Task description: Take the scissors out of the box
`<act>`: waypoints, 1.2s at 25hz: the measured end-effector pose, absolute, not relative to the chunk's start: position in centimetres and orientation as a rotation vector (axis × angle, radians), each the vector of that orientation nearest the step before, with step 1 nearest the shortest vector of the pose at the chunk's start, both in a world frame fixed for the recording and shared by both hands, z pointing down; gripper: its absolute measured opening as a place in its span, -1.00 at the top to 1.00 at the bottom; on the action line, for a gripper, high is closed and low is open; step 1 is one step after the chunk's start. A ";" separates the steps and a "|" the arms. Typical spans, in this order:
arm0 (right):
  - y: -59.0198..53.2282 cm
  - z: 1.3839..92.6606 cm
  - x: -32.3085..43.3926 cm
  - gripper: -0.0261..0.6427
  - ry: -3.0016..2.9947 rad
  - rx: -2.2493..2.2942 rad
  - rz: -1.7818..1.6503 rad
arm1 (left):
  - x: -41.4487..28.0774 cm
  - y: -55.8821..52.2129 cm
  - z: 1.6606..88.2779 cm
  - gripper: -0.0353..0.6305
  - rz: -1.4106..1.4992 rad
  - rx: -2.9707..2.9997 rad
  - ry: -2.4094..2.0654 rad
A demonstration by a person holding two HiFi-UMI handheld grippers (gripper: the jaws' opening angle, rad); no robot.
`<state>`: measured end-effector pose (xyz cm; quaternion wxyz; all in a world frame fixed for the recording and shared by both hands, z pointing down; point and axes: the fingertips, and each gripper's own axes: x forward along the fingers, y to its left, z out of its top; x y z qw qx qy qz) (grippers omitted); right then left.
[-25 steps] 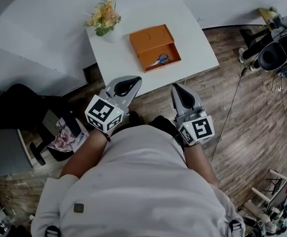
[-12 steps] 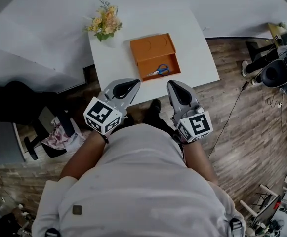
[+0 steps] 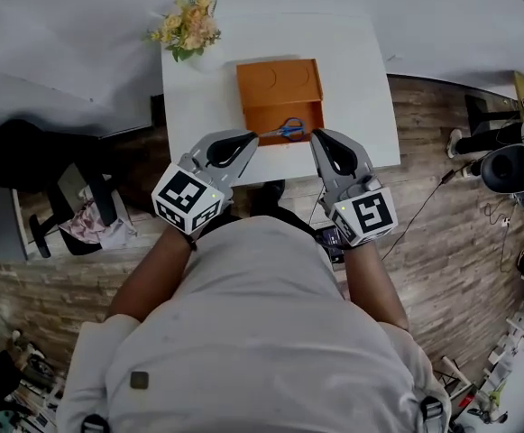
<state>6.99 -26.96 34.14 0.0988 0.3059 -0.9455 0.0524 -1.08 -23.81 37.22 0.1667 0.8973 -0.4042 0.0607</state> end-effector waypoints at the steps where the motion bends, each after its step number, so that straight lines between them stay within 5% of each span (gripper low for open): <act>1: -27.5 34.5 7.1 0.89 -2.794 0.874 0.156 | -1.0 -24.2 37.6 0.88 0.174 2.540 -1.163; 30: -31.5 58.5 6.0 0.60 -2.143 -0.079 -0.204 | -1.0 -29.8 48.6 0.88 0.265 2.295 -1.256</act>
